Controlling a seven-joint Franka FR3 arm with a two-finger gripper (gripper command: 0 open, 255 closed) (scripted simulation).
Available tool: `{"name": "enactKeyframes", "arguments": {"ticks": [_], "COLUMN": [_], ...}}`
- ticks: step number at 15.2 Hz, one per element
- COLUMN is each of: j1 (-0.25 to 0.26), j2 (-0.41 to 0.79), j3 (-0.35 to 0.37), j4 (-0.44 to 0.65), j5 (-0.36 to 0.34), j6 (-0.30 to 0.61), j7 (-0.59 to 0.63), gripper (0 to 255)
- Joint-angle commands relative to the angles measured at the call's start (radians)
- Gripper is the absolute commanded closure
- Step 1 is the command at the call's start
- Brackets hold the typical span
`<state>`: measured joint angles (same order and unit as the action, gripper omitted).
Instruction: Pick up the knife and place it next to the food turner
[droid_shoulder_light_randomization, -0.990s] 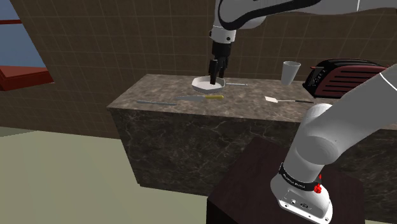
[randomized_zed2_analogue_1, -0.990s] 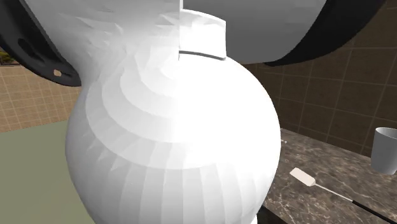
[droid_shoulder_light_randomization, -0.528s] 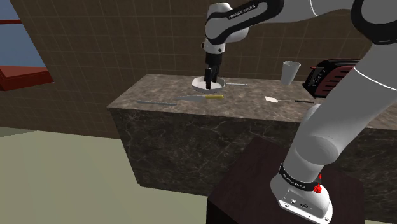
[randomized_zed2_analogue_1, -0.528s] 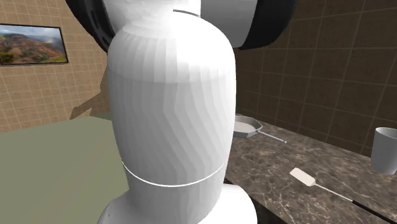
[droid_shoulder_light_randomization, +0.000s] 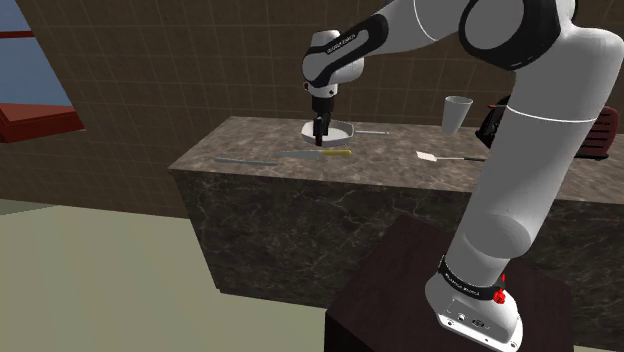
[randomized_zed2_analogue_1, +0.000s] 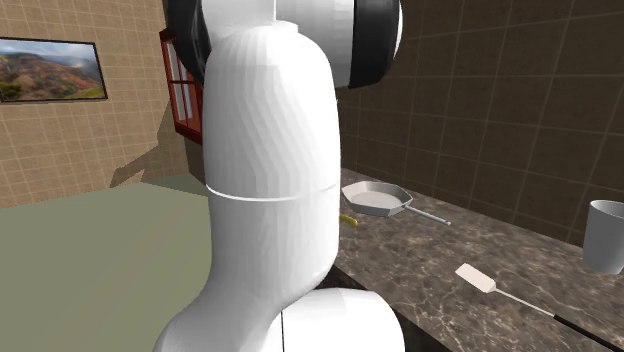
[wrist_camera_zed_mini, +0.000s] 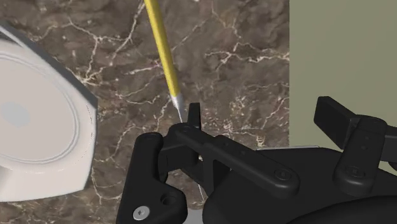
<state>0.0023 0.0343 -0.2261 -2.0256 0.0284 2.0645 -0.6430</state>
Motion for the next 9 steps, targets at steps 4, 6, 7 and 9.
{"name": "enactKeyframes", "arguments": {"ticks": [4,6,7,9], "j1": [-0.025,-0.039,-0.046,-0.049], "j2": [0.201,0.283,0.325,0.341], "j3": [-0.005,-0.002,0.001,0.003], "j4": [0.156,0.231,0.272,0.277], "j5": [0.031,0.042,0.046,0.049], "j6": [0.026,0.026,0.024,0.035], "j7": [-0.119,-0.160,-0.179,-0.185], "gripper": [0,0,0,0]}}
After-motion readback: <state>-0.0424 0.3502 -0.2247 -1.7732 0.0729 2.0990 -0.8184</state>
